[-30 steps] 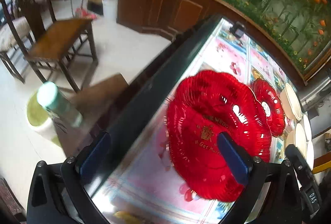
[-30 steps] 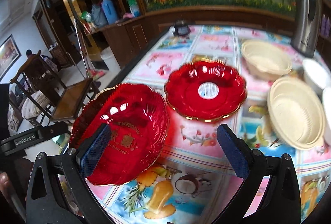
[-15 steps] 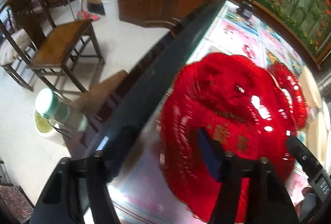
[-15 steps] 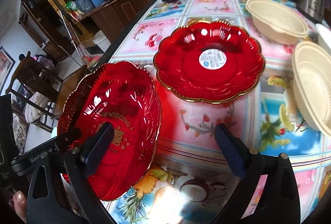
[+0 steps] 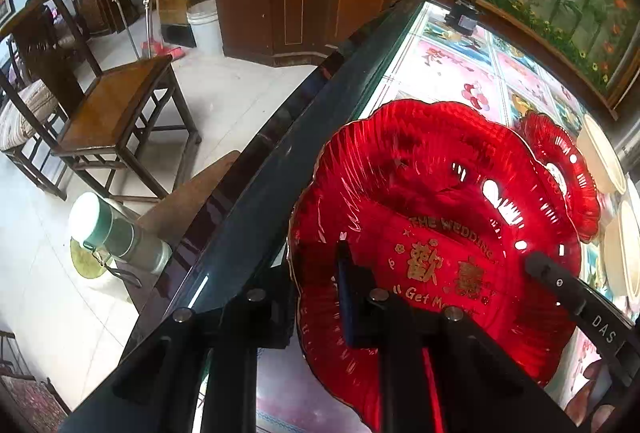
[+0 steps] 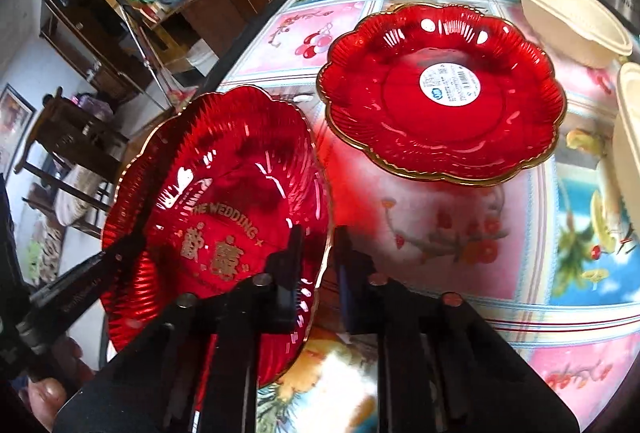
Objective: Organize plates and bowls
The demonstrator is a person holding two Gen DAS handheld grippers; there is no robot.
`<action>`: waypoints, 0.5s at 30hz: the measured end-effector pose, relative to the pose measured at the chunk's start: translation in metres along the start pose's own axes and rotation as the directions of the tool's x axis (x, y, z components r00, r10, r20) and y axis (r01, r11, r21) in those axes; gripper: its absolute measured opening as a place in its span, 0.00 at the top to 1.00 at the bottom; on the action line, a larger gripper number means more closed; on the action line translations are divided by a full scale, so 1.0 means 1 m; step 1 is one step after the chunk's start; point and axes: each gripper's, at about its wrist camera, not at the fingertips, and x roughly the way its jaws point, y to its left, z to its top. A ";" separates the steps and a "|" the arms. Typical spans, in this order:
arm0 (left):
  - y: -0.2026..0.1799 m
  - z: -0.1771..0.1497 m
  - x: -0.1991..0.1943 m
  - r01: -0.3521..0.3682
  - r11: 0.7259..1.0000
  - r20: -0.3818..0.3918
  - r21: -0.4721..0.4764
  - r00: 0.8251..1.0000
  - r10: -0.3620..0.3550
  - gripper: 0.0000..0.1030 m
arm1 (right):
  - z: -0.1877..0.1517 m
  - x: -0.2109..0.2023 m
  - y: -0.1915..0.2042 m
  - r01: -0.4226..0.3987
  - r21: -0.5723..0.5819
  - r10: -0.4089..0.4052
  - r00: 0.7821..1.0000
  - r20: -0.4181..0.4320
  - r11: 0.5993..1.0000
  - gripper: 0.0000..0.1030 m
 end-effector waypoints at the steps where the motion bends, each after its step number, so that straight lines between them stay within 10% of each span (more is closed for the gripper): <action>1: -0.001 -0.001 -0.001 0.001 1.000 0.000 0.003 1.000 -0.001 0.85 | -0.001 0.000 0.000 0.001 0.001 -0.001 1.000 0.006 1.000 0.91; 15: -0.016 -0.047 -0.047 -0.030 0.997 0.042 0.078 0.999 0.027 0.85 | -0.043 -0.047 -0.006 -0.046 -0.034 0.048 0.998 0.040 0.998 0.90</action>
